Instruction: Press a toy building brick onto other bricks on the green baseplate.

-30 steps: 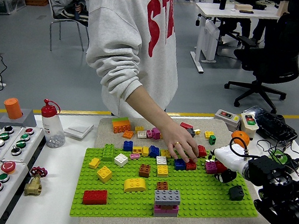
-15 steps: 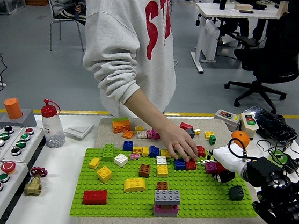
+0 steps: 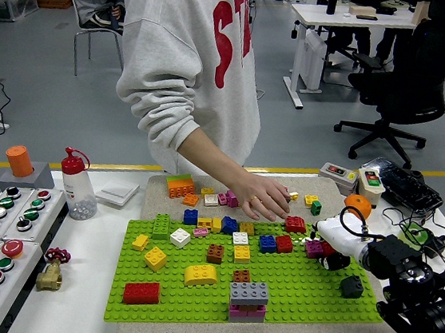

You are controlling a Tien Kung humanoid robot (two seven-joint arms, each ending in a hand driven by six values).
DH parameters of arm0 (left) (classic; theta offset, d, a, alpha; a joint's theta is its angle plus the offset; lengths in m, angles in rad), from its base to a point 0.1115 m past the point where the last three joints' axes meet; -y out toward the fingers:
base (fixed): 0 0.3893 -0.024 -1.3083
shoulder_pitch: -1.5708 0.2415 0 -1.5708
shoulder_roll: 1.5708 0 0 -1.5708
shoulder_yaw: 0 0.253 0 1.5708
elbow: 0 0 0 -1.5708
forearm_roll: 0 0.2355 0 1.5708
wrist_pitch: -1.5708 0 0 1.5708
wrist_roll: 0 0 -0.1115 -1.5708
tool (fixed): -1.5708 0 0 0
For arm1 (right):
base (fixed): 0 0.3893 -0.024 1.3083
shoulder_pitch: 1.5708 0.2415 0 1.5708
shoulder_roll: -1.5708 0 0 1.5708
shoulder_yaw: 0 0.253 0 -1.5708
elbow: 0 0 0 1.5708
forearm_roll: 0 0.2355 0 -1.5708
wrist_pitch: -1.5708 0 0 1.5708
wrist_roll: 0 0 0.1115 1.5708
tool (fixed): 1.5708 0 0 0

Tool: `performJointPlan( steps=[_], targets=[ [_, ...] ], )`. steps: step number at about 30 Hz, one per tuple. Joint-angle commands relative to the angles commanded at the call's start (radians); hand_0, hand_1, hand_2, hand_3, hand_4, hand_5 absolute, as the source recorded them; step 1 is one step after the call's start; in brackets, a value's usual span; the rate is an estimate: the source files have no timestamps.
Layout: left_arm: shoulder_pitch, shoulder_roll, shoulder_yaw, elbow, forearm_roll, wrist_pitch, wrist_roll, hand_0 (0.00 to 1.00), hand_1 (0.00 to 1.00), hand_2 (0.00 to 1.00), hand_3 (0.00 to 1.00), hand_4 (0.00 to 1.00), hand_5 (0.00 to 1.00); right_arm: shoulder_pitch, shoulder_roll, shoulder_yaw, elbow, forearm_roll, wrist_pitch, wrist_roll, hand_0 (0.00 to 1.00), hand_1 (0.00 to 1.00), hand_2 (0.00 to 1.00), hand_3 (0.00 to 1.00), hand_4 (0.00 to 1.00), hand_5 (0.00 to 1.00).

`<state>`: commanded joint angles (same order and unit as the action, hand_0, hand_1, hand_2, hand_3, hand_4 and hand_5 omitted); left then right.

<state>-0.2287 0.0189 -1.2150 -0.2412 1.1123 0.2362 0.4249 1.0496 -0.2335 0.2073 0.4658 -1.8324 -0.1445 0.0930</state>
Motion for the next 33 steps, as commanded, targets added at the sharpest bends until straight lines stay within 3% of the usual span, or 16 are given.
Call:
performJointPlan(
  steps=[26, 27, 33],
  targets=[
    [-0.003, 0.000, 0.000, 0.000, 0.002, 0.000, -0.001, 0.634, 0.598, 0.610, 0.408, 0.297, 0.943, -0.010, 0.022, -0.026, -0.019, 0.010, -0.036, 0.007, 0.740, 0.690, 0.642, 0.678, 0.569, 0.265],
    [-0.004, 0.000, -0.001, 0.000, 0.002, 0.000, -0.001, 0.634, 0.598, 0.610, 0.408, 0.296, 0.944, -0.010, 0.023, -0.028, -0.020, 0.010, -0.041, 0.008, 0.719, 0.659, 0.614, 0.630, 0.564, 0.265],
    [-0.004, 0.000, -0.001, 0.000, 0.003, 0.000, -0.001, 0.634, 0.597, 0.610, 0.408, 0.297, 0.943, -0.009, 0.024, -0.035, -0.022, 0.010, -0.063, 0.010, 0.709, 0.639, 0.593, 0.600, 0.553, 0.262]
  ],
)
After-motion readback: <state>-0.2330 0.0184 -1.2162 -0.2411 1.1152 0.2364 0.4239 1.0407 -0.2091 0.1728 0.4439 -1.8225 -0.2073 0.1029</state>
